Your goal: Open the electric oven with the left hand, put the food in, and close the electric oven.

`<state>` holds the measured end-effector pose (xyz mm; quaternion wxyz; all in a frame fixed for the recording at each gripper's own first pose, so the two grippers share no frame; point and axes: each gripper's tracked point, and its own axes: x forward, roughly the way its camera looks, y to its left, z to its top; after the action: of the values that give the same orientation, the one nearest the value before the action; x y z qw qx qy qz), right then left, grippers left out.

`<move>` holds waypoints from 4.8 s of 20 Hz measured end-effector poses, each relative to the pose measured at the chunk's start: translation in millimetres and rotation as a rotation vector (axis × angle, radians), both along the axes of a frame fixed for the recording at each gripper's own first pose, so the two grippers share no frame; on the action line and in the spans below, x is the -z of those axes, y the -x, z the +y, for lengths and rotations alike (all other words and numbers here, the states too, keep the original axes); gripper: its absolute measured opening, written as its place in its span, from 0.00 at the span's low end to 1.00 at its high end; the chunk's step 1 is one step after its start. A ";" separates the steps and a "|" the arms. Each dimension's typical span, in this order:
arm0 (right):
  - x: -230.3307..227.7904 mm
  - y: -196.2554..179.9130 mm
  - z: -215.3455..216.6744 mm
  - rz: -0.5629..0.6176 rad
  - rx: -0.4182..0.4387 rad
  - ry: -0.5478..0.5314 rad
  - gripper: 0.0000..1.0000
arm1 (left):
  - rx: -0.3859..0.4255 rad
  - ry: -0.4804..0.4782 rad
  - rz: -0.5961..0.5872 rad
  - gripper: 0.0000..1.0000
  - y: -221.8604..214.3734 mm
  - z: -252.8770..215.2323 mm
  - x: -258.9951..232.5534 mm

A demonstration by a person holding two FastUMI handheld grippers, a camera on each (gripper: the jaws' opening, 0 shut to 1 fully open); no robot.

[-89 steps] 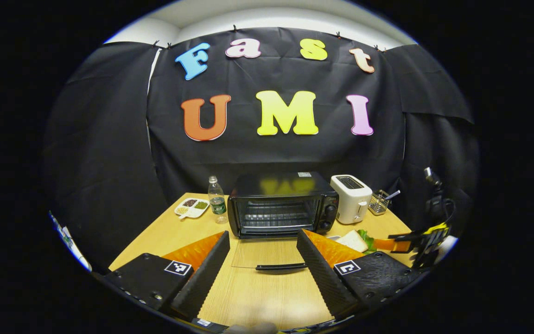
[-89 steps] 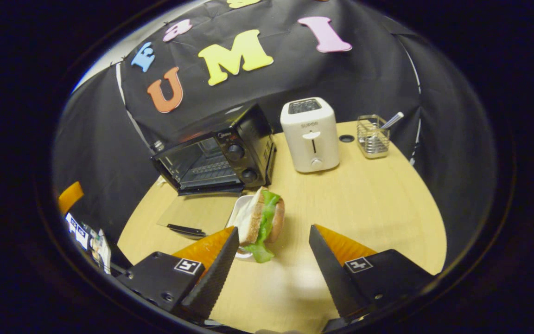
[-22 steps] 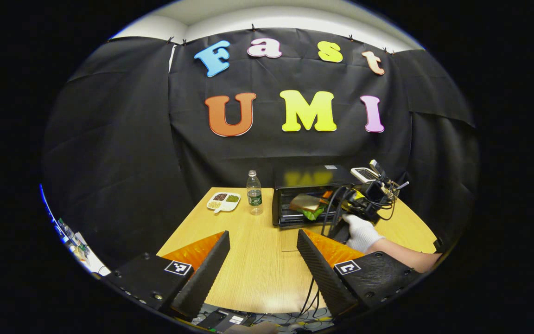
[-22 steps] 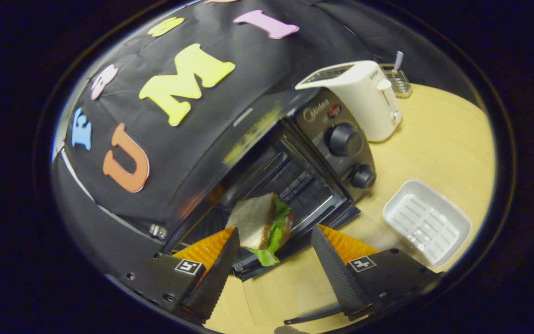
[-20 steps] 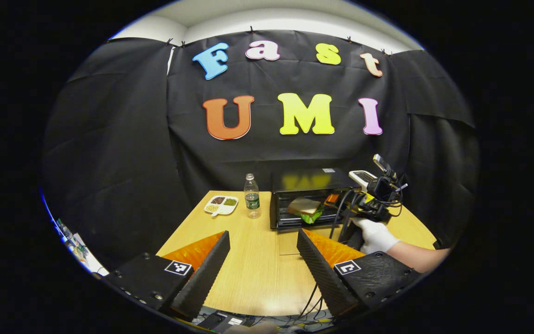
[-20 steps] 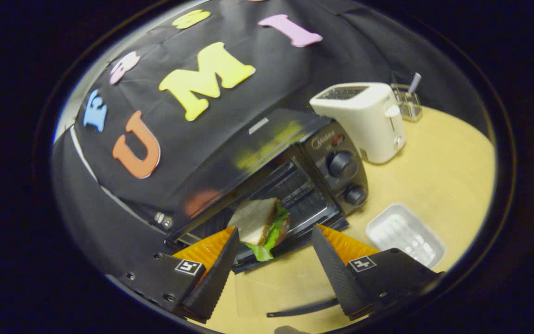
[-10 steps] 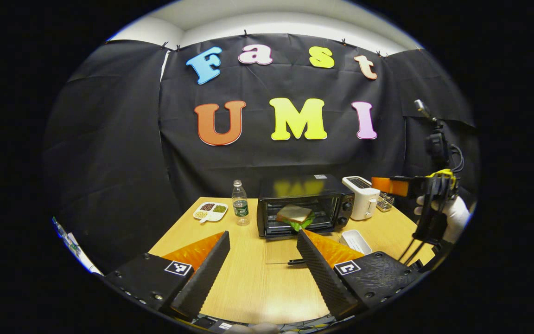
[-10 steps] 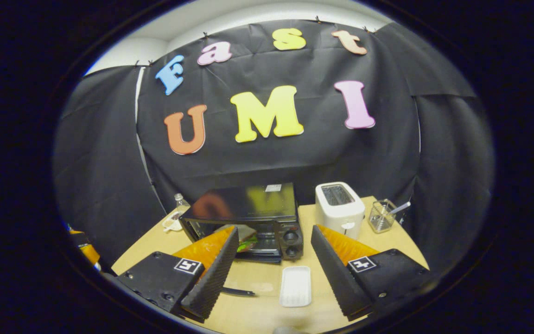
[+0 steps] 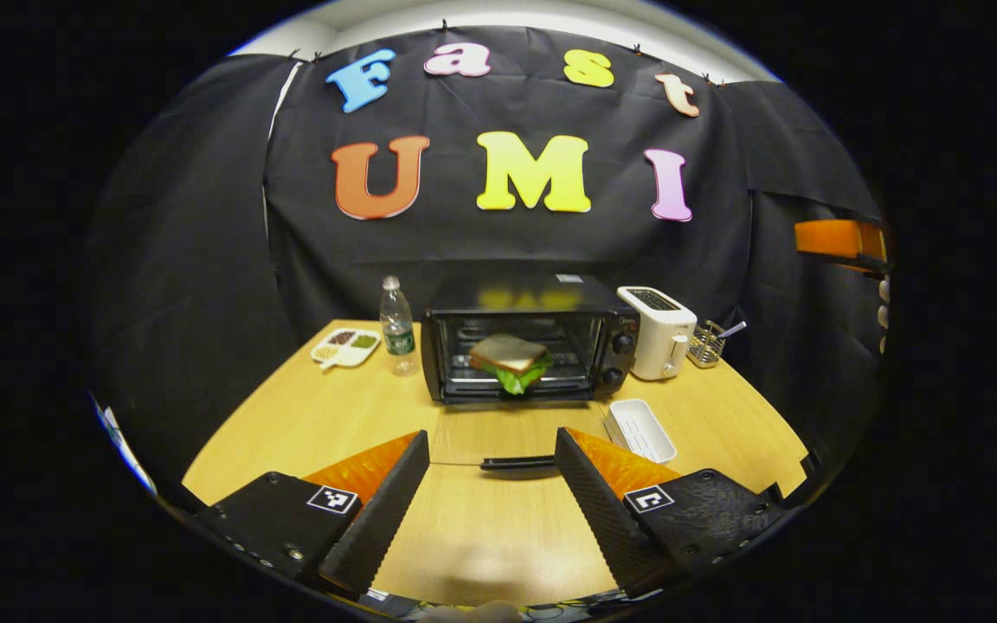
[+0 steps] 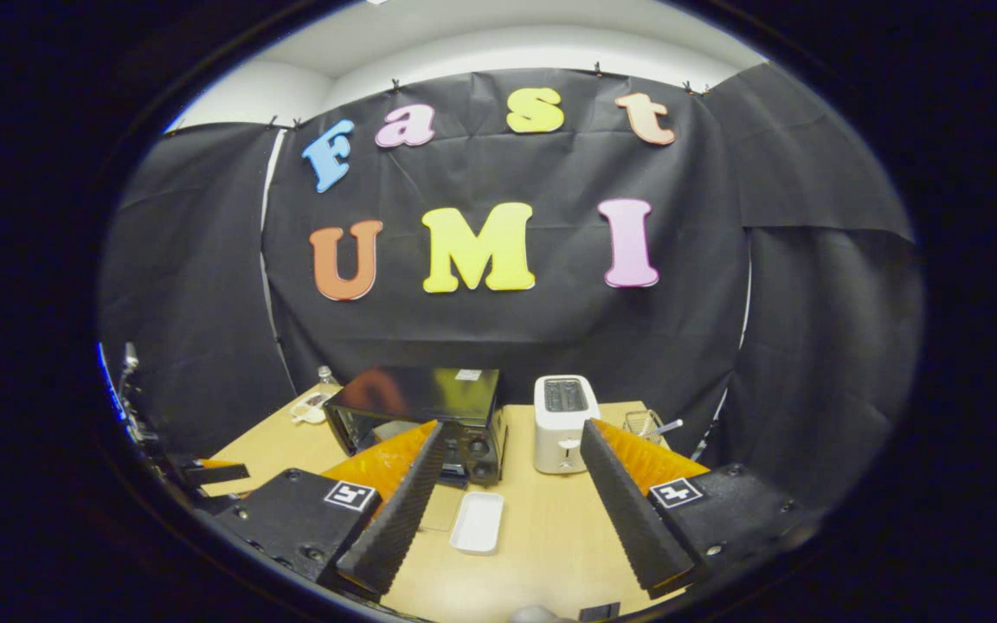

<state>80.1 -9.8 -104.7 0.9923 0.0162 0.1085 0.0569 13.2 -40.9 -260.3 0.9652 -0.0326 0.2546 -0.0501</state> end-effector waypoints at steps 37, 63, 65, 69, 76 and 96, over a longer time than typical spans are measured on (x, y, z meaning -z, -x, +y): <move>8.7 -12.9 -60.5 0.089 0.054 0.078 1.00 | 0.034 -0.003 0.295 0.95 -59.4 -66.1 162.8; -0.9 -18.9 -74.6 0.066 0.068 0.020 0.90 | -0.002 -0.025 0.096 0.96 -158.7 -62.4 67.9; -2.3 -18.1 -73.9 0.061 0.067 0.020 1.00 | -0.002 -0.029 0.093 0.96 -156.5 -61.7 64.7; -7.7 -12.4 -69.2 0.049 0.055 0.024 1.00 | -0.007 -0.031 0.064 1.00 -147.1 -59.4 46.6; -51.0 -5.3 -51.1 -0.050 0.031 0.013 1.00 | -0.002 -0.016 -0.127 0.96 -107.6 -52.2 -53.0; -152.4 43.8 -15.1 -0.268 0.105 -0.033 1.00 | -0.079 0.053 -0.475 0.95 -29.2 34.8 -277.8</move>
<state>36.3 -24.9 47.7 0.9992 0.0302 -0.0267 0.0083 42.4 -6.2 17.6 0.9980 -0.0553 0.0176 -0.0253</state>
